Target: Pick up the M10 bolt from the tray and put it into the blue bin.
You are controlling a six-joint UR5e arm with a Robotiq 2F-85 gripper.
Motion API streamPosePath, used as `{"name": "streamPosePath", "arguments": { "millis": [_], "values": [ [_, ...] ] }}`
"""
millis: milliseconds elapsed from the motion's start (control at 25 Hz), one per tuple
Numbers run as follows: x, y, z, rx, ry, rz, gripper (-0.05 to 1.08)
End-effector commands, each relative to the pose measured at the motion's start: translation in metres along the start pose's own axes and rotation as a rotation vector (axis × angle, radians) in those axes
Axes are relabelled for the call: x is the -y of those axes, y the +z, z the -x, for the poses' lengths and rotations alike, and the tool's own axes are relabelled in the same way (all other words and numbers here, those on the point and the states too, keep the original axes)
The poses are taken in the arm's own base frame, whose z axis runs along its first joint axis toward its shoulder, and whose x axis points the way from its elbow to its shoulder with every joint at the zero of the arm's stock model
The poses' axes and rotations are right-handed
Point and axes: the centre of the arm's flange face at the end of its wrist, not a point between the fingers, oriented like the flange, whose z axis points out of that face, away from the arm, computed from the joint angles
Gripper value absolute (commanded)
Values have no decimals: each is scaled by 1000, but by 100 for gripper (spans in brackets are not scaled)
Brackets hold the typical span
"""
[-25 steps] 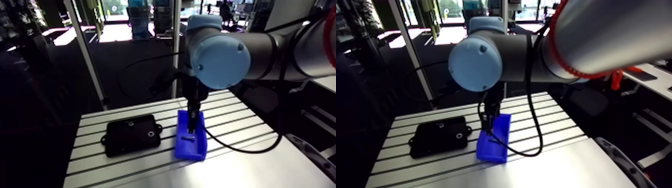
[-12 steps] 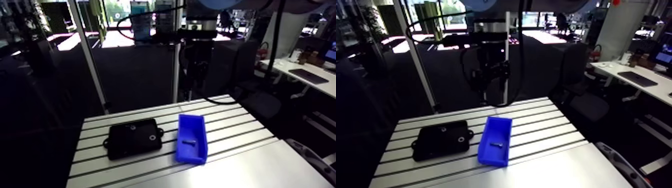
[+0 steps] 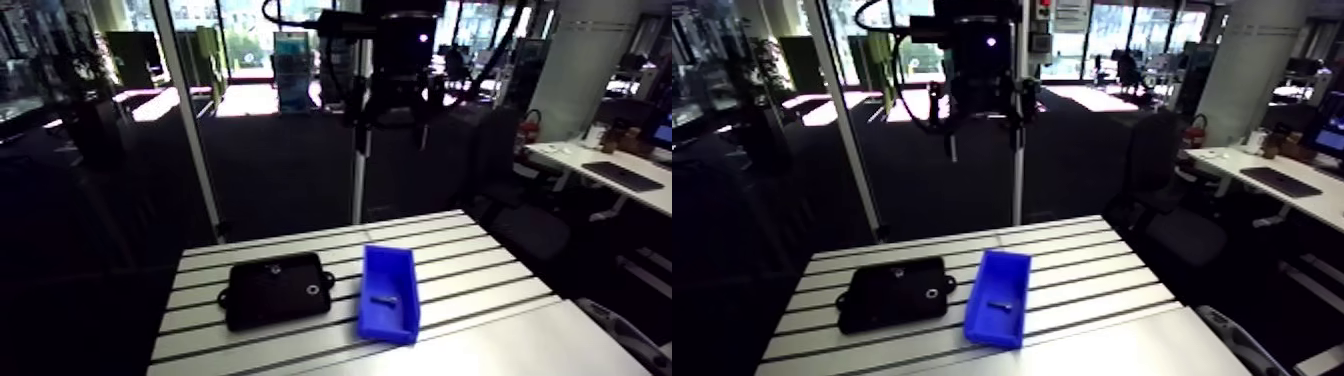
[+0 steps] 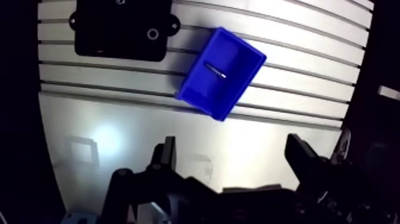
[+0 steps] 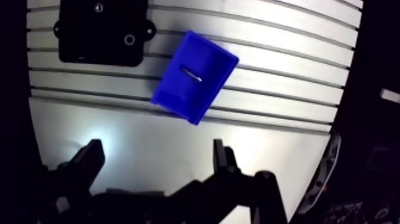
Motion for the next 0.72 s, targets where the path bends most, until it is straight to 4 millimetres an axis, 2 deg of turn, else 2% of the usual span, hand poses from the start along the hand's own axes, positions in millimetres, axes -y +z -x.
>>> {"name": "streamPosePath", "arguments": {
  "millis": [40, 360, 720],
  "values": [
    [39, -62, 5, -18, 221, 3, 1],
    [41, -84, -5, -63, 225, -10, 1],
    [41, -78, -9, -49, 222, -13, 1]
  ]
}}
